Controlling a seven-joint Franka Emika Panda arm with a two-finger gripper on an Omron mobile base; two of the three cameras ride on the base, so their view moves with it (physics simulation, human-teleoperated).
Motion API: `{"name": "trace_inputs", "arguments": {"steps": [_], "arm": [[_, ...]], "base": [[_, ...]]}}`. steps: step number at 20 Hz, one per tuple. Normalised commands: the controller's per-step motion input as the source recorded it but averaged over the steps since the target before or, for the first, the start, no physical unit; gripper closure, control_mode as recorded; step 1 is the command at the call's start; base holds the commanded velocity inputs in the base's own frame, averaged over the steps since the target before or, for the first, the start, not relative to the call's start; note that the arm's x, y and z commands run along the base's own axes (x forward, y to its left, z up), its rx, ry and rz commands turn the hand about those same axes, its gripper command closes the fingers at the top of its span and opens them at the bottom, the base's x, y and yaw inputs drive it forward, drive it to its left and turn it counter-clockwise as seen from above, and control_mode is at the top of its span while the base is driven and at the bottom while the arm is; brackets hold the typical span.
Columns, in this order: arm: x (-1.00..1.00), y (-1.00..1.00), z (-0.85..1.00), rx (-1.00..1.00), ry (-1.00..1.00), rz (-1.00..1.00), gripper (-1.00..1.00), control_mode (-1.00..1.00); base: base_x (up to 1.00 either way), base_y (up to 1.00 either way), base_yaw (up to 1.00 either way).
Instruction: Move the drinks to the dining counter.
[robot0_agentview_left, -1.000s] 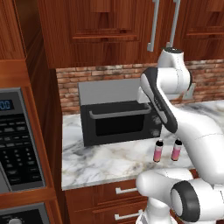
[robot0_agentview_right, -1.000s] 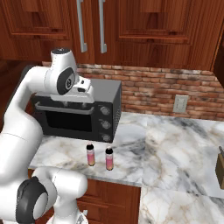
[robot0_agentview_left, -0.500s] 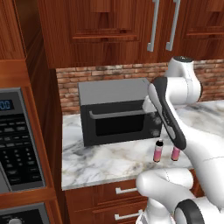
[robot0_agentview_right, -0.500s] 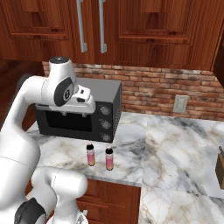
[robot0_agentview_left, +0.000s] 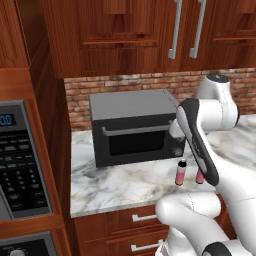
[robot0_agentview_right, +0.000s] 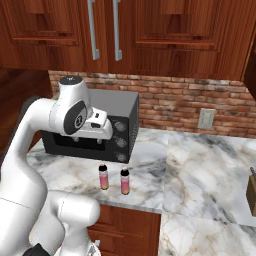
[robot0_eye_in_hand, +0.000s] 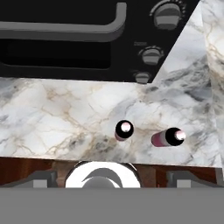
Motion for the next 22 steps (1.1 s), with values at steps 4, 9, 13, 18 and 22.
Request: {"name": "trace_inputs", "arguments": {"steps": [4, 9, 13, 18, 22], "arm": [[-0.01, -0.16, -0.28, 0.0, 0.0, 0.0, -1.0, -1.0], [0.0, -0.18, -0.32, 0.0, 0.0, 0.0, -1.0, -1.0], [0.0, -0.16, -0.32, 0.0, 0.0, 0.0, -1.0, -1.0], [0.0, -0.14, -0.33, 0.0, 0.0, 0.0, -1.0, -1.0], [0.0, -0.02, -0.31, 0.0, 0.0, 0.0, -1.0, -1.0]], "base": [[0.0, 0.0, 0.0], [0.0, 0.0, 0.0], [0.0, 0.0, 0.0], [0.0, 0.0, 0.0], [0.0, 0.0, 0.0]]}}
